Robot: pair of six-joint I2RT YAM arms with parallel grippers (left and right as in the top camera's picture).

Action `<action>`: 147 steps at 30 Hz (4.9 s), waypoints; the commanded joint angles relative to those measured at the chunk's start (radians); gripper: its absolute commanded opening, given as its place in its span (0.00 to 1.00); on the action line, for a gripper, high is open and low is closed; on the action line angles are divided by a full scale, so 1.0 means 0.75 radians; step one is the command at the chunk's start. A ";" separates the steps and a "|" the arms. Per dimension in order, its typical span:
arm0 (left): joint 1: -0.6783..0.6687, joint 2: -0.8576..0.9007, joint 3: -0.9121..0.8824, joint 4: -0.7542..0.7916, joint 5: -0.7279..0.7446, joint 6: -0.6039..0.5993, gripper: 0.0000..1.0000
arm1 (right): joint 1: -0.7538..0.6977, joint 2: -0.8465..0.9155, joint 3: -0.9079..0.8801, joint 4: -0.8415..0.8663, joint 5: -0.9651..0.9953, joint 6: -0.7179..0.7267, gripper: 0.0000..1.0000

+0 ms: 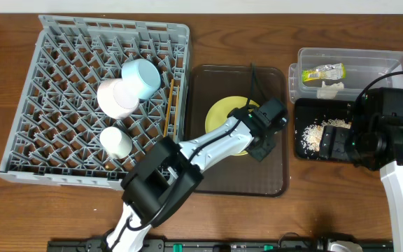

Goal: Sort waste into correct bins and load items into the dishwasher
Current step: 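Grasp the yellow plate edge with the left gripper, then lift the yellow plate and stand it upright in the rack, then open the left gripper and withdraw from the yellow plate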

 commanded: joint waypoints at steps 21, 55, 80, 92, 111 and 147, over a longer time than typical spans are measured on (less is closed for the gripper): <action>0.532 -0.788 0.005 -0.001 0.180 -0.105 0.06 | -0.009 -0.006 0.002 -0.010 -0.010 0.014 0.90; 1.222 -0.356 0.004 0.196 1.302 -0.602 0.06 | -0.009 -0.006 0.002 -0.007 -0.011 0.014 0.89; 1.222 -0.382 0.004 0.452 1.494 -0.811 0.06 | -0.009 -0.006 0.002 -0.011 -0.011 0.014 0.89; 1.222 -0.382 0.003 0.020 1.109 -0.456 0.06 | -0.009 -0.006 0.002 -0.016 -0.011 0.014 0.89; 1.182 -0.821 0.004 -0.285 0.154 -0.252 0.73 | 0.003 -0.006 0.002 0.519 -0.407 -0.203 0.94; 1.137 -2.355 -0.689 -0.608 -0.206 -0.331 0.93 | 0.029 -0.888 -0.540 0.444 -0.200 -0.076 0.99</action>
